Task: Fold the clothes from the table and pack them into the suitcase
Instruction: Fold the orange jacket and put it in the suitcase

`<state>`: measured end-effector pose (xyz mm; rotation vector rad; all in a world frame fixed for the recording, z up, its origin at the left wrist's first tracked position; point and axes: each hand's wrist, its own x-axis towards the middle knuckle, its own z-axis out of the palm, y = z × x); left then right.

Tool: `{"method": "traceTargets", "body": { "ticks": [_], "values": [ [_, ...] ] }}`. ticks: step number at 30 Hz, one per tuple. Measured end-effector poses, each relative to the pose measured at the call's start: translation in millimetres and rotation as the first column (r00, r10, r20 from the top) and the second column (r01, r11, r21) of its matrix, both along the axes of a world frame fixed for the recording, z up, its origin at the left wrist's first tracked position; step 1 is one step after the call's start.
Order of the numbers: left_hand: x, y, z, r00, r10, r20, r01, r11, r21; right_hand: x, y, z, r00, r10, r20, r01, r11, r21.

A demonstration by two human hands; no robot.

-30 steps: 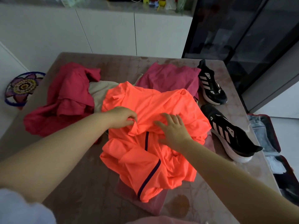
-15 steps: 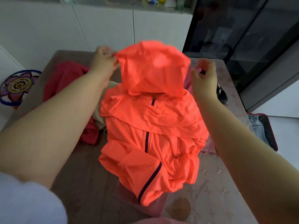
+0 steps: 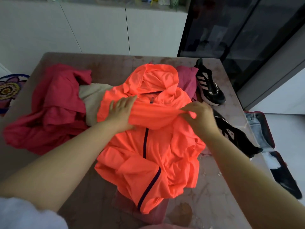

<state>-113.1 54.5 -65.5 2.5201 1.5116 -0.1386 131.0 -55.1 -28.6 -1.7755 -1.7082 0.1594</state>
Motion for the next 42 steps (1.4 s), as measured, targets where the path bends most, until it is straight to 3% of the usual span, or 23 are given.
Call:
{"method": "traceTargets", "body": {
  "ticks": [3, 6, 8, 10, 13, 17, 18, 20, 22, 24, 26, 29, 32, 36, 39, 42],
  "values": [
    [-11, 6, 4, 0.996, 0.004, -0.093, -0.004, 1.0, -0.009, 56, -23, 36, 0.899, -0.334, -0.283, 0.348, 0.938, -0.002],
    [-18, 10, 5, 0.999, 0.018, -0.035, -0.016, 0.999, 0.044, 115, -58, 47, 0.768, -0.555, -0.319, 0.589, 0.808, 0.012],
    [-18, 9, 5, 0.999, 0.028, 0.029, -0.031, 0.993, 0.113, 134, -78, 47, 0.766, -0.584, -0.269, 0.582, 0.808, -0.093],
    [-17, 7, 10, 0.99, 0.066, 0.124, -0.088, 0.98, 0.181, 136, -94, 39, 0.824, -0.521, -0.224, 0.483, 0.851, -0.205],
    [-26, 10, 26, 0.929, 0.225, 0.293, -0.283, 0.943, 0.173, 122, -102, 20, 0.888, -0.435, -0.147, 0.377, 0.874, -0.306],
    [-58, 14, 35, 0.896, 0.44, 0.061, -0.444, 0.89, 0.101, 109, -101, 7, 0.884, -0.42, -0.207, 0.347, 0.885, -0.312],
    [-58, 7, 38, 0.907, 0.417, -0.053, -0.414, 0.908, 0.061, 105, -100, 9, 0.883, -0.403, -0.24, 0.323, 0.893, -0.313],
    [-41, -11, 37, 0.967, 0.213, -0.142, -0.212, 0.977, 0.027, 96, -98, 15, 0.884, -0.368, -0.289, 0.267, 0.903, -0.335],
    [-4, -32, 33, 0.996, -0.089, 0.003, 0.089, 0.996, 0.009, 84, -94, 21, 0.888, -0.289, -0.357, 0.159, 0.923, -0.35],
    [41, -56, 34, 0.918, -0.338, 0.208, 0.34, 0.94, 0.03, 66, -88, 29, 0.862, -0.192, -0.469, 0.034, 0.945, -0.324],
    [83, -75, 37, 0.833, -0.431, 0.347, 0.46, 0.888, -0.002, 49, -82, 35, 0.842, -0.075, -0.534, -0.085, 0.96, -0.268],
    [119, -84, 44, 0.76, -0.359, 0.541, 0.482, 0.871, -0.099, 28, -72, 44, 0.822, 0.018, -0.57, -0.17, 0.962, -0.214],
    [116, -77, 49, 0.668, -0.186, 0.72, 0.494, 0.835, -0.242, 19, -65, 48, 0.861, 0.041, -0.507, -0.145, 0.975, -0.168],
    [74, -54, 53, 0.665, -0.086, 0.742, 0.406, 0.875, -0.262, 21, -54, 33, 0.914, -0.048, -0.403, -0.013, 0.989, -0.148],
    [19, -30, 53, 0.715, 0.059, 0.697, 0.216, 0.929, -0.3, 34, -50, 11, 0.965, -0.191, -0.182, 0.135, 0.951, -0.278],
    [-42, -14, 56, 0.715, 0.224, 0.663, -0.007, 0.95, -0.313, 39, -47, -6, 0.986, -0.163, 0.019, 0.151, 0.858, -0.491]
  ]
}}
